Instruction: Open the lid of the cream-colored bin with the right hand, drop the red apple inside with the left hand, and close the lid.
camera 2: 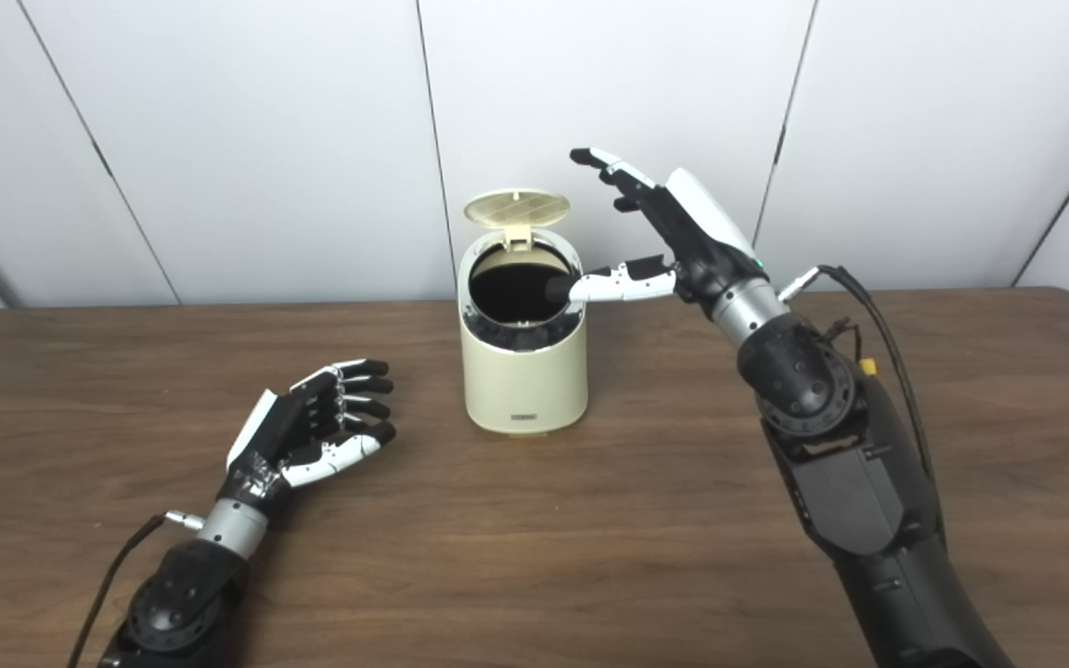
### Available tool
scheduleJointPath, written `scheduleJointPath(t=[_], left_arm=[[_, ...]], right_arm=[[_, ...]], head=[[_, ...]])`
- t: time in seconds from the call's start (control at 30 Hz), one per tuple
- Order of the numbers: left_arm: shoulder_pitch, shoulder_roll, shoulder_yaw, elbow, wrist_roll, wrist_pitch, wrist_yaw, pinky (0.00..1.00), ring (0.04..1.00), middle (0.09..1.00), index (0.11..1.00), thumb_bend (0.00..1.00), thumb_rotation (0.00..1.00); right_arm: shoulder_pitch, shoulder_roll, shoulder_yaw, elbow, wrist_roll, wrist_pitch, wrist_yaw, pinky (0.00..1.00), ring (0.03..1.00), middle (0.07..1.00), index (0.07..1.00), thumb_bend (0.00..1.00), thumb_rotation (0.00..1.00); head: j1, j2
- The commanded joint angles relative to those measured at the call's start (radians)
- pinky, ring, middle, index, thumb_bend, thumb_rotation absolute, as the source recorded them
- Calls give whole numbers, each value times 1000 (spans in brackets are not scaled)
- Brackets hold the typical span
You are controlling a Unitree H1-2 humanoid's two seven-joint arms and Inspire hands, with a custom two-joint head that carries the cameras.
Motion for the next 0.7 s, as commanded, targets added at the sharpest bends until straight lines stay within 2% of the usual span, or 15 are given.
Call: scheduleJointPath(t=[0.0, 0.13, 0.43, 0.67], left_arm=[[-15, -5, -1, -13, 2, -21, 1, 522, 644, 732, 778, 626, 166], [-14, -7, 2, -15, -1, -21, 2, 524, 644, 733, 778, 623, 162], [-14, -13, 8, -17, -3, -11, 5, 538, 649, 739, 778, 635, 154], [-15, -14, 11, -14, 8, -19, 9, 534, 649, 738, 780, 651, 183]], right_arm=[[-74, -30, 20, -42, -39, -11, 15, 844, 940, 936, 908, 749, 511], [-85, -43, 52, -52, -70, -13, 49, 888, 984, 935, 905, 793, 550], [-77, -59, 72, -84, -88, -106, 64, 933, 991, 857, 837, 796, 606], [-62, -69, 78, -121, -106, -135, 66, 894, 988, 833, 820, 787, 565]], head=[[-1, 0], [4, 1], [10, 3], [14, 6]])
